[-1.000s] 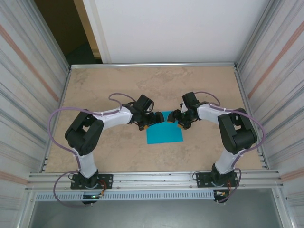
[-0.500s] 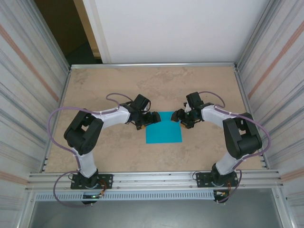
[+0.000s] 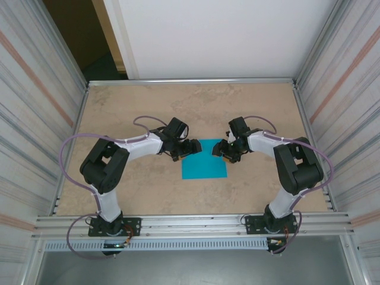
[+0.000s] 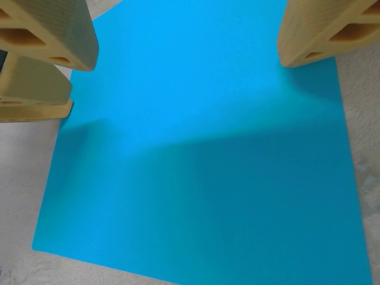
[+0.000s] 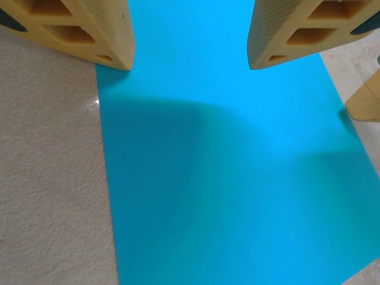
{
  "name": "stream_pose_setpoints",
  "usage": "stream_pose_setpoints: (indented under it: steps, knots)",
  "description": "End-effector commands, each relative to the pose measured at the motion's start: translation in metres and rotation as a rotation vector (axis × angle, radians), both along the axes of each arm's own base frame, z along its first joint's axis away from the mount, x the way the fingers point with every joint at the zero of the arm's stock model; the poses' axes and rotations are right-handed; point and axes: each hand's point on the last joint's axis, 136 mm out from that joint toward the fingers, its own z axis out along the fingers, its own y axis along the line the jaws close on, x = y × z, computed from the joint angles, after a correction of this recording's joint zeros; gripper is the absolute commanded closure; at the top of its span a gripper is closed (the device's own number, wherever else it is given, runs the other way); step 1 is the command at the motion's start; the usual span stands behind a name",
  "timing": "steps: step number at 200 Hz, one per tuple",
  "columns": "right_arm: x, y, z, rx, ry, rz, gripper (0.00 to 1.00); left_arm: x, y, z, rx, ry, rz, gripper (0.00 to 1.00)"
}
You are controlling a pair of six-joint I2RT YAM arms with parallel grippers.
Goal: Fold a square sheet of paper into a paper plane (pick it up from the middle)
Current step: First fold in half a square sheet of paper at the center of the table.
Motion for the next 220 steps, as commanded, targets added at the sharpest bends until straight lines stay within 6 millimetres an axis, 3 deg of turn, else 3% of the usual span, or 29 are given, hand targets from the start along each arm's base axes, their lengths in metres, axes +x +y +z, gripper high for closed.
stream_pose_setpoints:
  steps: [1, 113, 220]
  knots:
    - [-0.007, -0.004, -0.016, -0.048, 0.041, 0.015, 0.47, -0.002, -0.001, -0.01, 0.001, 0.035, -0.013, 0.2]
    - [0.0, 0.016, -0.017, 0.048, 0.041, 0.022, 0.42, -0.006, 0.01, -0.024, -0.024, 0.062, 0.036, 0.14]
    - [0.009, 0.058, -0.012, 0.125, 0.021, 0.092, 0.47, -0.007, 0.021, -0.026, -0.048, 0.067, 0.058, 0.16]
